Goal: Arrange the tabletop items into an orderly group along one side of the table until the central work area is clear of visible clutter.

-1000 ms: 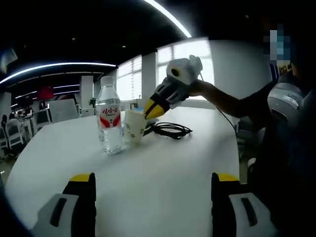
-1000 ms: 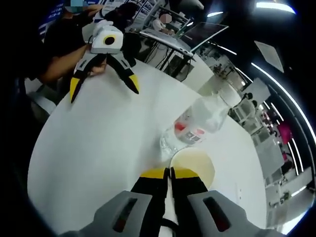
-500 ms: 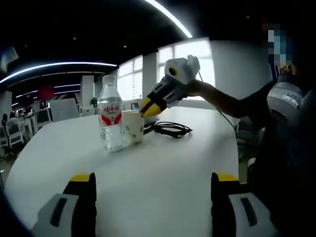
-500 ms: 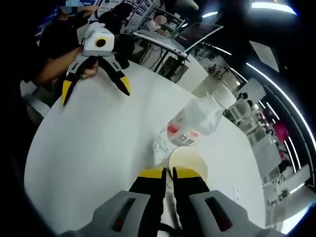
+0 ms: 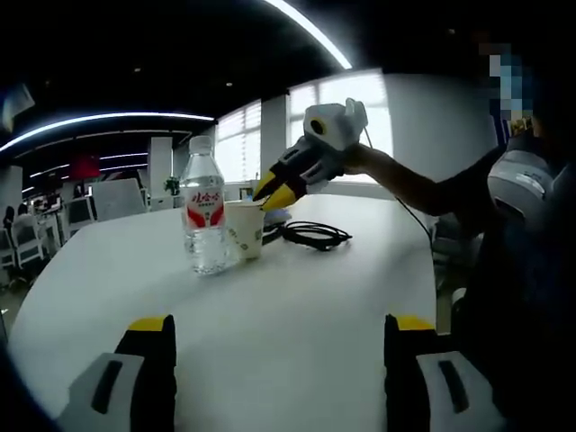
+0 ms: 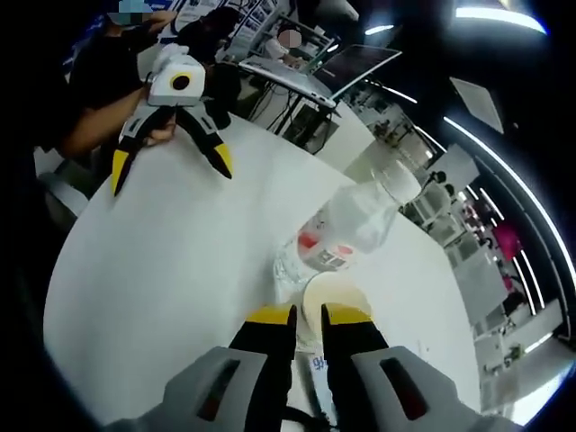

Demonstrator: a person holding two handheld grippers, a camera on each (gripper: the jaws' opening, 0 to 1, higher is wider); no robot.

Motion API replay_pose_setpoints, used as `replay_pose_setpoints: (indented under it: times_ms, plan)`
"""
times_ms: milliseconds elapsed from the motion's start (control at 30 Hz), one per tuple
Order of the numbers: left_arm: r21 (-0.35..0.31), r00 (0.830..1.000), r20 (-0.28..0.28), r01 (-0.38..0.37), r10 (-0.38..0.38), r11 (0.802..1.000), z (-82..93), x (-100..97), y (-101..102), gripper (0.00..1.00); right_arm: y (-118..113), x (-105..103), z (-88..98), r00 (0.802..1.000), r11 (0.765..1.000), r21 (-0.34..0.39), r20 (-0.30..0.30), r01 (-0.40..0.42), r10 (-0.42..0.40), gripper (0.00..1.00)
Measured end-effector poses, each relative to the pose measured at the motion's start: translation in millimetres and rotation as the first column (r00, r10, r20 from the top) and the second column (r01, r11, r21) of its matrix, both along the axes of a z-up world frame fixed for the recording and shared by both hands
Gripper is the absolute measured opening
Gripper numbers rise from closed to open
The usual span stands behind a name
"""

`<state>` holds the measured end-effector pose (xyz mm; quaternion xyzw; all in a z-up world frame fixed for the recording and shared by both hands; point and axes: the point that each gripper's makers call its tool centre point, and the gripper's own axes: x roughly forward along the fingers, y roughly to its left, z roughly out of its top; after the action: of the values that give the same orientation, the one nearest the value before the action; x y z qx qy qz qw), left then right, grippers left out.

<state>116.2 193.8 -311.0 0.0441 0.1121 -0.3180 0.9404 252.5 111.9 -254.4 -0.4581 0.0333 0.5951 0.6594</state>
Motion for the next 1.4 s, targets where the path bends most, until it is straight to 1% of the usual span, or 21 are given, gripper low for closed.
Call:
replay_pose_setpoints:
  times_ms: [33,133,200,300,333,367,400,433,467,600,733,833,1033,1333,1400]
  plan:
    - [0.0,1.0,0.0,0.002,-0.002,1.0,0.1,-0.2,-0.4,0.96,-0.2,-0.5,0.5,1.0,1.0,0.003,-0.004,0.0,0.0,0.15]
    - [0.001,1.0,-0.002,-0.001,0.001,1.0,0.7,-0.3,-0.3,0.96,-2.5,-2.9,1.1,1.0,1.0,0.002,-0.002,0.002,-0.002,0.29]
    - [-0.004,1.0,-0.001,-0.004,0.004,1.0,1.8,-0.2,-0.4,0.97,-3.6,-4.1,2.0,1.0,1.0,0.003,0.005,-0.001,0.001,0.43]
    - [-0.006,1.0,0.0,-0.007,0.007,1.0,3.6,-0.5,-1.2,0.98,-4.5,-6.7,5.7,1.0,1.0,0.01,0.014,-0.005,0.005,0.59]
    - [-0.007,1.0,0.0,-0.008,0.008,1.0,4.1,-0.5,-1.3,0.98,-3.9,-6.8,7.7,1.0,1.0,0.021,0.015,-0.002,0.001,0.66]
    - [-0.008,1.0,0.0,-0.008,0.008,1.0,4.9,-0.5,-1.4,0.98,-1.3,-6.0,12.6,1.0,0.998,0.062,0.014,0.015,-0.016,0.78]
    - [-0.009,1.0,0.0,-0.009,0.009,1.0,5.5,-0.5,-1.5,0.98,-1.1,-6.0,13.7,1.0,0.997,0.07,0.014,0.02,-0.021,0.87]
    - [-0.01,1.0,0.0,-0.009,0.009,1.0,6.4,-0.7,-1.8,0.98,-1.4,-7.1,13.7,1.0,0.997,0.072,0.009,0.023,-0.024,0.95]
    - [-0.011,1.0,0.001,-0.009,0.009,1.0,7.1,-0.9,-2.0,0.98,-0.8,-5.3,14.0,1.0,0.997,0.072,0.006,0.03,-0.03,0.99]
    - [-0.021,1.0,0.003,-0.019,0.019,1.0,10.7,-1.1,-1.6,1.0,-2.9,-3.8,16.2,0.999,0.995,0.091,0.003,0.045,-0.045,1.0]
    - [-0.018,1.0,0.002,-0.023,0.023,1.0,12.8,-2.9,-2.6,1.0,-6.7,-1.8,20.8,0.998,0.99,0.127,-0.024,0.066,-0.063,1.0]
    - [-0.023,1.0,0.0,-0.025,0.025,0.999,14.9,-3.6,-3.1,1.0,-9.5,-1.6,23.5,0.998,0.988,0.137,-0.02,0.066,-0.064,1.0]
    - [-0.04,0.999,0.009,-0.03,0.031,0.999,22.3,-2.8,-5.7,1.0,-15.7,-3.3,21.5,0.998,0.99,0.124,-0.015,0.063,-0.062,1.0]
    - [0.011,1.0,0.013,-0.022,0.022,1.0,24.5,-1.3,-18.7,1.0,-33.2,-0.3,27.1,0.996,0.986,0.142,-0.016,0.089,-0.088,1.0]
    - [0.011,1.0,0.013,-0.021,0.021,1.0,25.0,-0.3,-21.7,1.0,-38.5,-0.2,27.0,0.995,0.985,0.145,-0.016,0.096,-0.095,1.0]
